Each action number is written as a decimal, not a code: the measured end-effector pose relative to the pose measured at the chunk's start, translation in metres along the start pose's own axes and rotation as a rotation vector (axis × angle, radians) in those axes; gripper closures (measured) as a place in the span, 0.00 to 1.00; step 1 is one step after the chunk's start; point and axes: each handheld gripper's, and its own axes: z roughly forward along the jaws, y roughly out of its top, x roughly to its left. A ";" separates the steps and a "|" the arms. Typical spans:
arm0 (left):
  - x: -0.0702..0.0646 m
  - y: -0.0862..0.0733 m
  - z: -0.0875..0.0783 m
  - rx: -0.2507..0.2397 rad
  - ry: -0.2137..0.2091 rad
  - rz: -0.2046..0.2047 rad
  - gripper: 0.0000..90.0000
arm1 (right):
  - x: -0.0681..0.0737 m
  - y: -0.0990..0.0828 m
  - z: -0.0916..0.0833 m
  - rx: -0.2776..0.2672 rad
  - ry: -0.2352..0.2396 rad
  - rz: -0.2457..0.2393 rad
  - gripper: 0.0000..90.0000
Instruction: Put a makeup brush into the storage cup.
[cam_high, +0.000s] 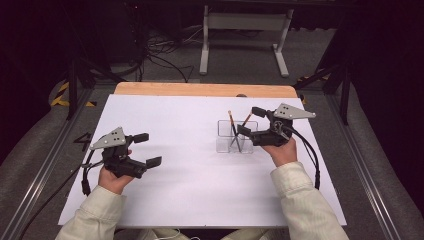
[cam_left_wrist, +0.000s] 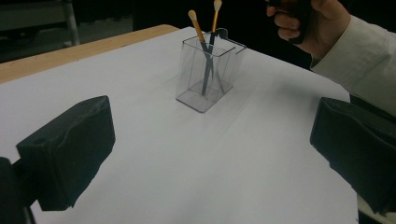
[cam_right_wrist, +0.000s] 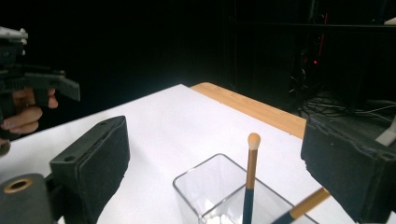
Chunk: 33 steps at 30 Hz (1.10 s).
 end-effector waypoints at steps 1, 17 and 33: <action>-0.001 0.000 -0.001 0.005 0.002 0.004 0.01 | 0.002 0.001 -0.003 0.005 -0.002 -0.011 0.08; -0.009 -0.009 -0.026 -0.013 0.055 0.013 0.00 | 0.011 0.004 -0.048 -0.020 -0.036 -0.065 0.01; -0.014 -0.021 -0.028 -0.031 0.022 0.026 0.00 | 0.005 -0.021 -0.087 0.013 -0.059 -0.050 0.01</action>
